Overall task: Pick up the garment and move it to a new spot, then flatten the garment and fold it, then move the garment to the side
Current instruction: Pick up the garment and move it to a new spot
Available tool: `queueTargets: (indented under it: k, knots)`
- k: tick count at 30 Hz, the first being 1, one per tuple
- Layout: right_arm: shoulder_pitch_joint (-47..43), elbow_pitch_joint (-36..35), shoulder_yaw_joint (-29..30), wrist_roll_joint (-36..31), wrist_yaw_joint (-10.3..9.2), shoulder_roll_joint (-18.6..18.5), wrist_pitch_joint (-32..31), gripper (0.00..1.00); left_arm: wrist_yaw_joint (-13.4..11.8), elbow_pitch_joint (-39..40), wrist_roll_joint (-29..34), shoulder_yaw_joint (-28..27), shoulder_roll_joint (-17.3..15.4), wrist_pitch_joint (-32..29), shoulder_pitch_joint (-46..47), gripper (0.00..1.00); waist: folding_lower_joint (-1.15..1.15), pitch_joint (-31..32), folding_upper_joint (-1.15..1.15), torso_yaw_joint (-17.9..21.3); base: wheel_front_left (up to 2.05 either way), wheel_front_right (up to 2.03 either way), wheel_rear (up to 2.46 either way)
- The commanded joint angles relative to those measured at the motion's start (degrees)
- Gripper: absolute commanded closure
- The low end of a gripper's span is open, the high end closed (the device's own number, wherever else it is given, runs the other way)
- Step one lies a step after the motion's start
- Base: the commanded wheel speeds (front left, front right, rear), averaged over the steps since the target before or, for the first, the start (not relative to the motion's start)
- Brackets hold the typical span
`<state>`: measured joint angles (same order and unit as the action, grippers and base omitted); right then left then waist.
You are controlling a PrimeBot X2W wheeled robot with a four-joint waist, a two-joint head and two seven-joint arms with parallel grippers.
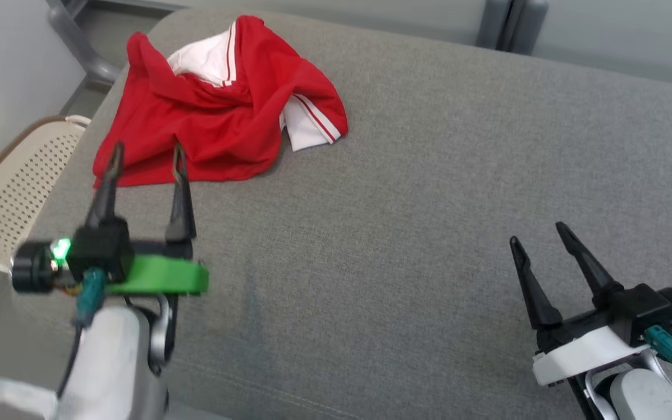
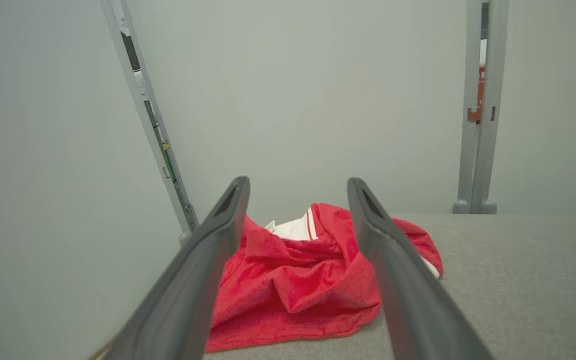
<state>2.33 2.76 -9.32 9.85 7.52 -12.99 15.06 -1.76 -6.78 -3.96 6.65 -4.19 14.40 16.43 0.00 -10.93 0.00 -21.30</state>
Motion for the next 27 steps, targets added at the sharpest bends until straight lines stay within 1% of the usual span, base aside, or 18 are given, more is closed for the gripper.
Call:
queueTargets:
  k: [1, 4, 6, 9, 14, 18, 20, 27]
  knots:
    - [1.4, -0.5, 0.1, -0.4, -0.07, -1.2, 0.1, 0.00, 0.4, -1.9, 0.3, -0.4, -1.0, -1.4, 5.4, 0.00, 0.00, -7.4, 0.00, 0.7, 0.00, 0.00, 0.00]
    - [3.3, -1.2, 0.1, -0.7, -0.07, -3.4, 0.1, 0.00, 1.4, -6.0, -0.2, -1.0, -2.2, -5.4, 15.2, 0.00, 0.00, -11.2, 0.00, 1.5, 0.00, 0.00, 0.00]
    - [4.5, -1.8, -0.2, -0.9, -0.07, -5.1, 0.1, 0.00, 2.2, -9.4, -0.6, -1.2, -3.0, -9.5, 21.6, 0.00, 0.00, -13.7, 0.00, 2.2, 0.00, 0.00, 0.00]
    - [6.8, -3.1, -0.5, -1.0, -0.07, -7.9, 0.1, 0.00, 4.3, -14.6, -2.1, -1.4, -3.8, -16.0, 31.1, 0.00, 0.00, -17.7, 0.00, 3.5, 0.00, 0.00, 0.00]
    - [9.9, -5.6, 0.6, -0.9, -0.07, -11.5, 0.1, 0.00, 6.7, -24.8, -5.1, -1.7, -4.9, -24.1, 43.2, 0.00, 0.00, -23.1, 0.00, 5.7, 0.00, 0.00, 0.00]
    - [11.8, -7.3, 0.9, -1.0, -0.07, -12.8, 0.1, 0.00, 8.0, -33.2, -8.5, -2.4, -5.3, -29.4, 49.0, 0.00, 0.00, -25.7, 0.00, 7.9, 0.00, 0.00, 0.00]
    - [12.7, -8.1, 0.7, -1.5, -0.07, -13.2, 0.2, 0.00, 8.3, -36.8, -9.3, -2.5, -6.2, -31.5, 50.9, 0.00, 0.00, -26.7, 0.00, 9.0, 0.00, 0.00, 0.00]
    - [13.0, -9.4, 1.8, -2.3, -0.07, -12.7, 0.1, 0.00, 9.1, -47.9, -12.1, -1.5, -8.6, -36.7, 53.2, 0.00, 0.00, -29.0, 0.00, 11.5, 0.00, 0.00, 0.00]
